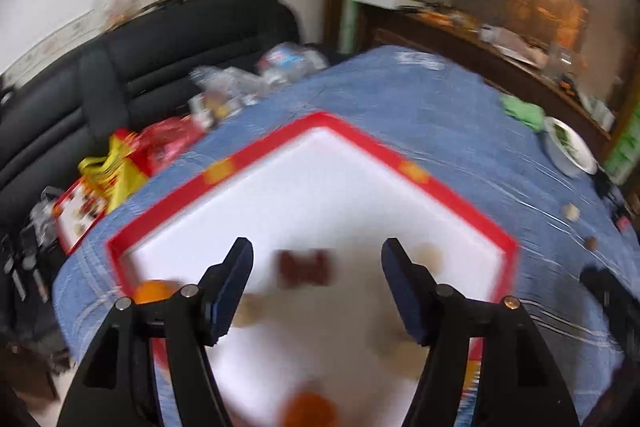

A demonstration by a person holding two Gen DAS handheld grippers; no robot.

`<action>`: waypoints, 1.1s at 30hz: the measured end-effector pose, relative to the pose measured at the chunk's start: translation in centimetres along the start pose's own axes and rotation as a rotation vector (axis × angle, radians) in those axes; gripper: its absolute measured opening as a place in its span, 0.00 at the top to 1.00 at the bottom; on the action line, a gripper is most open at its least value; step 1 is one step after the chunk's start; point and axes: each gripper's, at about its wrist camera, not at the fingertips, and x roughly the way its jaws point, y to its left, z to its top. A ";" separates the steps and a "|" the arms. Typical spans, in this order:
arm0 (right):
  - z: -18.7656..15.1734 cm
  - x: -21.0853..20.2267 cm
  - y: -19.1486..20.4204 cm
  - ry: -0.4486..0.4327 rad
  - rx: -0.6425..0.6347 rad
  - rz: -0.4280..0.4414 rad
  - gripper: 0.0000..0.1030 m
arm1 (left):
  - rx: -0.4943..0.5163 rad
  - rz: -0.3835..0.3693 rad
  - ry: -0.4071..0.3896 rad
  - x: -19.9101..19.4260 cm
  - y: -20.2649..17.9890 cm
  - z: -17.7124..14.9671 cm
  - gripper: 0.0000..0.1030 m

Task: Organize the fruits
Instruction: 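Grasp a tan cube with the left tool while the right tool grasps a brown round fruit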

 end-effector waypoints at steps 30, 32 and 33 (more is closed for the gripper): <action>0.7 -0.6 -23.7 0.065 0.258 -0.281 0.76 | 0.394 -0.256 0.076 10.9 -35.0 1.0 0.43; 0.1 -1.0 -23.7 0.063 0.259 -0.279 0.76 | 0.422 -0.233 0.101 12.0 -35.6 0.9 0.82; -0.1 -1.2 -23.6 0.061 0.259 -0.276 0.76 | 0.441 -0.218 0.093 11.8 -35.5 0.8 0.88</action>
